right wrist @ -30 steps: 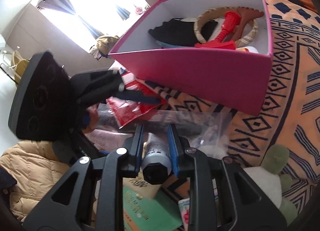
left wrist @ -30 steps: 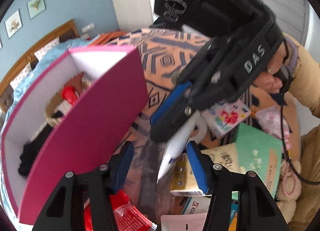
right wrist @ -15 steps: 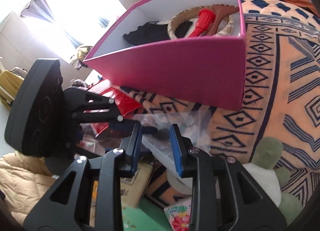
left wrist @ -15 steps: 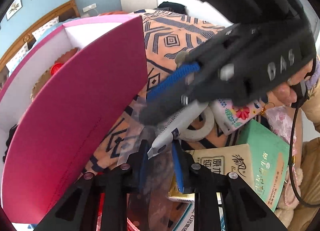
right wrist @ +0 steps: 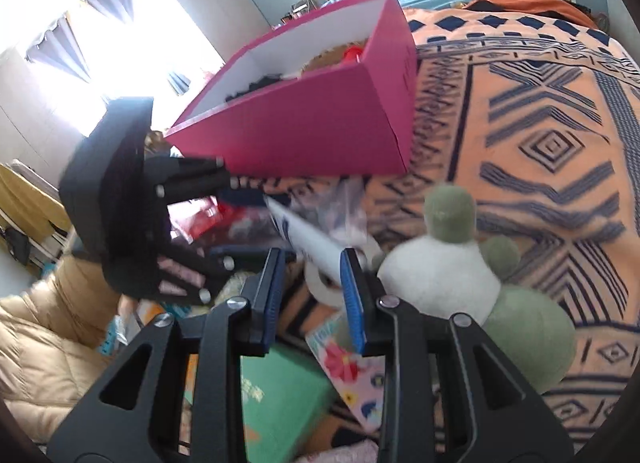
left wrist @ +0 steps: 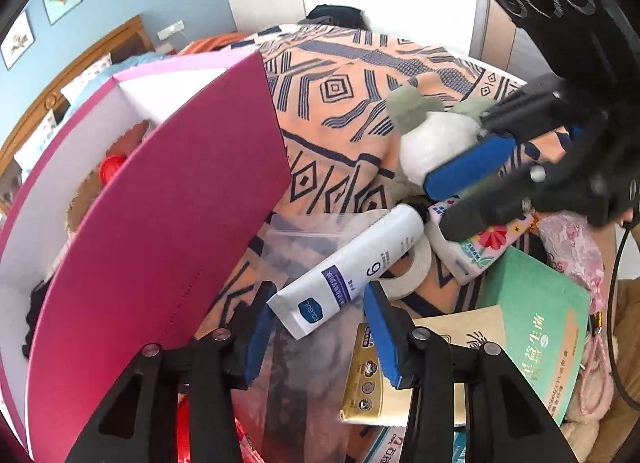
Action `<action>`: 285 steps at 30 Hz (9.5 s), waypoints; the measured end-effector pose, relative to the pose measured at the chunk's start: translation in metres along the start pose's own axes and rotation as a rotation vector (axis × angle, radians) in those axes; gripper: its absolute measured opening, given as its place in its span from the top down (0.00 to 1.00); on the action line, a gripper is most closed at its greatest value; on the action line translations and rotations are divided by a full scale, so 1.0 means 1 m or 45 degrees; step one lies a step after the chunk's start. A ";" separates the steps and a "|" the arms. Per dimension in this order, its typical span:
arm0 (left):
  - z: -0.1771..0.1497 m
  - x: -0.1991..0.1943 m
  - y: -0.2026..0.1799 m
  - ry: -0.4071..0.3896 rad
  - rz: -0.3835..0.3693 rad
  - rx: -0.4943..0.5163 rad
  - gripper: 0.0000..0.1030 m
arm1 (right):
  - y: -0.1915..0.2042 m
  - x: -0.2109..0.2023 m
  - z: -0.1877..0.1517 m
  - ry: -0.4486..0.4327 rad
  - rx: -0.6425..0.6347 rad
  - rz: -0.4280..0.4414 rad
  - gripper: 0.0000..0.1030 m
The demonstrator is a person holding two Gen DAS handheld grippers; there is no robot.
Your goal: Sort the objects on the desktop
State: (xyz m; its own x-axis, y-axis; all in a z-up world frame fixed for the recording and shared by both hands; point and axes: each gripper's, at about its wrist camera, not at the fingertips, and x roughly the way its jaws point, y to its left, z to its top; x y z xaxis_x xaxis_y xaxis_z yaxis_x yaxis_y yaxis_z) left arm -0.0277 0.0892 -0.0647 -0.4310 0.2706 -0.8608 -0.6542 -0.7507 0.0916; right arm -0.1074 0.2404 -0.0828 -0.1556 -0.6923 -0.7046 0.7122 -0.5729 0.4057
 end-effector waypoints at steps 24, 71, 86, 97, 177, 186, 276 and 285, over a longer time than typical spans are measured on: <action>0.022 0.017 -0.004 0.054 -0.016 -0.021 0.59 | -0.008 0.025 0.021 -0.008 -0.017 -0.169 0.69; 0.015 0.018 0.020 0.003 -0.157 -0.351 0.68 | 0.005 0.057 0.046 -0.035 0.113 -0.162 0.64; 0.017 -0.021 0.022 -0.134 -0.085 -0.378 0.72 | 0.033 0.022 0.050 -0.175 0.024 0.012 0.74; 0.026 -0.061 0.024 -0.244 0.010 -0.382 0.72 | 0.061 -0.004 0.070 -0.256 -0.121 0.012 0.74; 0.085 0.002 0.180 -0.076 0.241 -0.638 0.72 | 0.021 0.104 0.232 0.004 -0.121 -0.034 0.74; 0.078 0.003 0.194 -0.053 0.231 -0.762 0.71 | 0.007 0.108 0.245 -0.026 -0.042 -0.083 0.72; 0.002 -0.016 0.001 -0.121 -0.162 -0.507 0.56 | 0.035 0.006 0.012 0.002 -0.260 -0.405 0.84; 0.010 -0.025 0.004 -0.185 -0.192 -0.562 0.59 | 0.051 -0.007 0.016 -0.096 -0.269 -0.391 0.84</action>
State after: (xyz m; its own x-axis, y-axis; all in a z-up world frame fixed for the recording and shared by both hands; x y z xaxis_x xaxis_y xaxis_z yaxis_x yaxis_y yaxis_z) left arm -0.0259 0.0851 -0.0379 -0.4547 0.4539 -0.7663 -0.4035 -0.8720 -0.2771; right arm -0.0811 0.2090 -0.0478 -0.4283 -0.5370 -0.7267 0.7486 -0.6613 0.0474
